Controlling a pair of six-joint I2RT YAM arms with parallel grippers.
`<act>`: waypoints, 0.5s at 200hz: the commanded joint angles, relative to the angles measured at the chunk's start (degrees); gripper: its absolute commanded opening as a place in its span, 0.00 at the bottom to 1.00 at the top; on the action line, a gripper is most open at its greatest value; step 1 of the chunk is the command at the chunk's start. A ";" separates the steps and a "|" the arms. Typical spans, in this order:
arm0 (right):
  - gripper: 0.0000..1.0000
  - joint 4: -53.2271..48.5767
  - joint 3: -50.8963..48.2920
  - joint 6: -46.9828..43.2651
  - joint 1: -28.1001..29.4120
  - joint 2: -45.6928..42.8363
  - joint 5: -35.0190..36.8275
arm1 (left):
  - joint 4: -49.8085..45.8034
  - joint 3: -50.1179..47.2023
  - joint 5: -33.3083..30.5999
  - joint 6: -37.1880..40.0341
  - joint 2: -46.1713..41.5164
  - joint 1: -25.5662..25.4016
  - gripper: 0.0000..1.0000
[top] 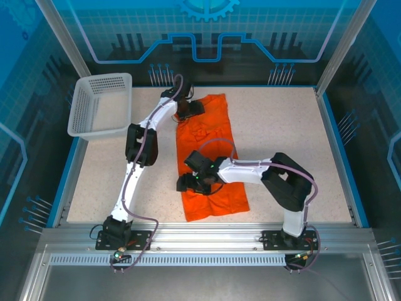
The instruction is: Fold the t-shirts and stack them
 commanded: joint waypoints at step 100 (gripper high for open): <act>0.78 -10.82 6.63 5.34 2.33 8.53 6.86 | 3.74 9.90 2.32 3.27 7.10 2.18 0.74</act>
